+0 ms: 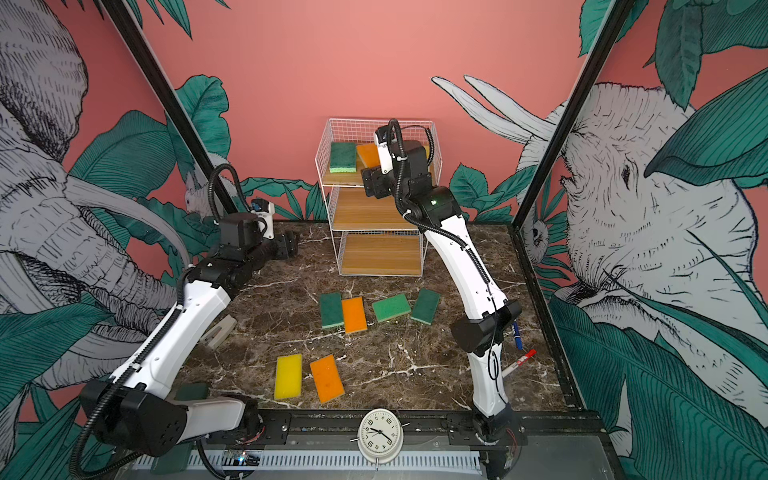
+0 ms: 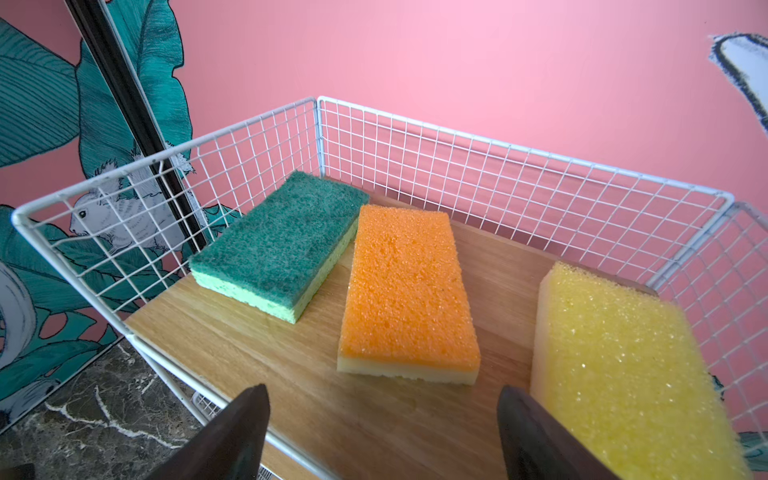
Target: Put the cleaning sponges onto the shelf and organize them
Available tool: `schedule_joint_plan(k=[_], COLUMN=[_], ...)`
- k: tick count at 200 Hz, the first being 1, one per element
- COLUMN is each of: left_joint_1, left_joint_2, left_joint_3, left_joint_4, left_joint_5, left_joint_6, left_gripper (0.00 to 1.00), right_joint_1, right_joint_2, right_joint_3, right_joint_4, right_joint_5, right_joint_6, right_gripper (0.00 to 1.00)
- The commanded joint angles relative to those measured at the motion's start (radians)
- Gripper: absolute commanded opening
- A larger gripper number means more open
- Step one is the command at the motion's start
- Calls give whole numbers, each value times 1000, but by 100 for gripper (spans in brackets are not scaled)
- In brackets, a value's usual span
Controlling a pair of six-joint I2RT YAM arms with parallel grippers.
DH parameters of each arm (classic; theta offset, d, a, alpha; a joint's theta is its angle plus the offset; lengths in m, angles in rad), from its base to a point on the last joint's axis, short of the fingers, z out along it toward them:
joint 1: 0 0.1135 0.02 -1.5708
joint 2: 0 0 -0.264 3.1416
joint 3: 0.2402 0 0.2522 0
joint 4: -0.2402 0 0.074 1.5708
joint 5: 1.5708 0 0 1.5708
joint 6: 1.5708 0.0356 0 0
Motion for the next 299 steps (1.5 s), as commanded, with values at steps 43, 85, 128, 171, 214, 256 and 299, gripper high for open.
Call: schedule_joint_plan(k=[43, 85, 128, 171, 214, 256, 299], left_joint_1=[16, 20, 23, 26, 26, 28, 29], left_joint_2=[0, 3, 17, 34, 50, 58, 67], left_joint_3=[-5, -4, -1, 9, 19, 24, 29], left_joint_4=[44, 50, 51, 53, 56, 56, 56], left_joint_5=[13, 18, 26, 32, 46, 46, 50], left_joint_6=[0, -2, -6, -9, -14, -10, -10], left_gripper=[76, 76, 76, 76, 76, 76, 76], right_joint_1=[-6, -12, -24, -36, -36, -37, -37], right_joint_2=[47, 77, 91, 86, 92, 110, 129], right_joint_3=[89, 91, 93, 88, 82, 87, 90], right_joint_4=[52, 61, 75, 87, 96, 117, 118], right_joint_5=[-1, -3, 7, 28, 26, -1, 4], right_joint_6=[-17, -9, -4, -1, -17, -21, -18], right_gripper=[91, 93, 93, 94, 95, 97, 97])
